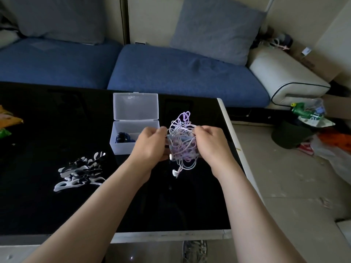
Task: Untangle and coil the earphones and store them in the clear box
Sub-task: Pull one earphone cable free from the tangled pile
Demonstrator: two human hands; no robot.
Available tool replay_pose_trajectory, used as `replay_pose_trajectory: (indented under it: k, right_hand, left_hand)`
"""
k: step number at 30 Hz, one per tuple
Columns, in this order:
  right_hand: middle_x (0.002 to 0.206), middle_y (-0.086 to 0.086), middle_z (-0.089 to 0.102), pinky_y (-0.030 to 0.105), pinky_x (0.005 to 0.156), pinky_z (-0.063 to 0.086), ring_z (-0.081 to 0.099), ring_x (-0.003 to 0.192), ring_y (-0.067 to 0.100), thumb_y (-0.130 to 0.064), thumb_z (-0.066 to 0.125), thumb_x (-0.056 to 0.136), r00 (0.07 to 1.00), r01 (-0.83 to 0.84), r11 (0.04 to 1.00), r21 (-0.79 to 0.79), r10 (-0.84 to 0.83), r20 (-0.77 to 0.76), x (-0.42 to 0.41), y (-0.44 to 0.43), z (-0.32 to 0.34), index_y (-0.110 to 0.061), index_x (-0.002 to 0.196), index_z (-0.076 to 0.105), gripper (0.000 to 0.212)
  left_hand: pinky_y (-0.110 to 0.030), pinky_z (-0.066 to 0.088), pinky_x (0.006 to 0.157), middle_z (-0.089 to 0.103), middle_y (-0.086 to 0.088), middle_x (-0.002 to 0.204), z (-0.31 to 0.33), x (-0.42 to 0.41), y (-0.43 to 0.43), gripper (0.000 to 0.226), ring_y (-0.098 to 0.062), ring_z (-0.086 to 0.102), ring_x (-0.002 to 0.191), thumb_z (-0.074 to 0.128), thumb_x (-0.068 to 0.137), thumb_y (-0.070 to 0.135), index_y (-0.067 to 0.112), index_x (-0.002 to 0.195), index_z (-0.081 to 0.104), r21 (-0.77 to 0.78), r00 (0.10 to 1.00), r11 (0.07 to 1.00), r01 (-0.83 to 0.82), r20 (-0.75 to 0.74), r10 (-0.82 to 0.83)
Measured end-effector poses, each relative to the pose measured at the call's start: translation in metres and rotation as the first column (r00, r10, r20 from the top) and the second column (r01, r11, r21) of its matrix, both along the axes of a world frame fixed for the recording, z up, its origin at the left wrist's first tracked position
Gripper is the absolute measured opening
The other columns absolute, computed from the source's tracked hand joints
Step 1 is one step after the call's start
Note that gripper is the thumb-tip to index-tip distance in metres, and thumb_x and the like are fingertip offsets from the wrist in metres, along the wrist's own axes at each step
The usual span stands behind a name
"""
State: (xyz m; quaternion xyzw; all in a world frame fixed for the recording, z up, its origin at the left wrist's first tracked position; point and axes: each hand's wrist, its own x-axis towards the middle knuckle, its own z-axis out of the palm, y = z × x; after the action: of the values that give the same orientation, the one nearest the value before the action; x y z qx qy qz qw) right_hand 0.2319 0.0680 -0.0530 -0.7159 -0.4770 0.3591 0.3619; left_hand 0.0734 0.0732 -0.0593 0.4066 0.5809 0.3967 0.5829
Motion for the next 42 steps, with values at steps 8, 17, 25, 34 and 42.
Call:
replay_pose_trajectory:
  k: [8, 17, 25, 34, 42]
  right_hand:
    - [0.091, 0.018, 0.080, 0.046, 0.082, 0.064, 0.070, 0.071, 0.023, -0.037, 0.054, 0.097, 0.963, 0.068, 0.990, -0.126, -0.098, -0.252, -0.011, 0.013, 0.007, 0.008, 0.105, 0.071, 0.049]
    - [0.066, 0.006, 0.061, 0.023, 0.049, 0.052, 0.054, 0.043, 0.015, -0.045, 0.052, 0.100, 0.952, -0.037, 0.923, -0.382, -0.084, -0.295, -0.019, 0.007, 0.005, -0.018, 0.065, 0.072, 0.048]
    - [0.114, -0.001, 0.079, 0.042, 0.089, 0.062, 0.077, 0.101, 0.022, -0.084, 0.073, 0.072, 0.939, -0.295, 0.897, -0.328, 0.210, -0.271, -0.019, 0.003, 0.000, -0.039, 0.119, 0.072, 0.065]
    - [0.091, 0.009, 0.073, 0.031, 0.051, 0.053, 0.061, 0.057, 0.016, -0.043, 0.086, 0.089, 0.963, -0.262, 0.925, -0.276, 0.269, -0.012, -0.018, -0.002, -0.012, -0.028, 0.132, 0.059, 0.054]
    - [0.111, 0.004, 0.068, 0.032, 0.059, 0.051, 0.072, 0.082, 0.019, -0.068, 0.066, 0.094, 0.948, -0.207, 0.938, -0.277, 0.263, 0.181, -0.015, -0.002, -0.017, -0.029, 0.127, 0.051, 0.053]
  left_hand:
    - [-0.042, 0.051, 0.086, 0.072, -0.008, 0.085, -0.001, -0.010, 0.011, 0.027, -0.028, 0.064, 0.082, 0.046, 0.098, 0.027, 0.013, 0.086, 0.066, -0.191, 0.970, 0.978, -0.079, 0.210, 0.119]
    - [-0.030, 0.049, 0.060, 0.071, -0.012, 0.075, 0.004, -0.027, 0.009, 0.022, -0.023, 0.062, 0.059, 0.064, 0.099, 0.024, 0.004, 0.096, 0.073, -0.108, 0.989, 0.992, 0.071, 0.136, -0.056]
    - [-0.033, 0.061, 0.051, 0.076, -0.022, 0.086, -0.006, -0.046, 0.007, 0.034, -0.027, 0.078, 0.065, 0.060, 0.104, 0.029, -0.004, 0.105, 0.066, 0.036, 0.945, 0.999, 0.021, -0.327, -0.008]
    - [-0.042, 0.061, 0.066, 0.061, -0.010, 0.060, -0.018, -0.070, 0.012, 0.042, -0.038, 0.072, 0.062, 0.056, 0.103, 0.033, -0.007, 0.090, 0.061, 0.121, 0.826, 0.992, 0.033, -0.561, 0.042]
    - [-0.034, 0.049, 0.066, 0.066, -0.006, 0.087, -0.019, -0.082, 0.007, 0.035, -0.030, 0.064, 0.078, 0.074, 0.094, 0.049, 0.015, 0.084, 0.070, 0.168, 0.568, 0.979, 0.112, -0.819, 0.076]
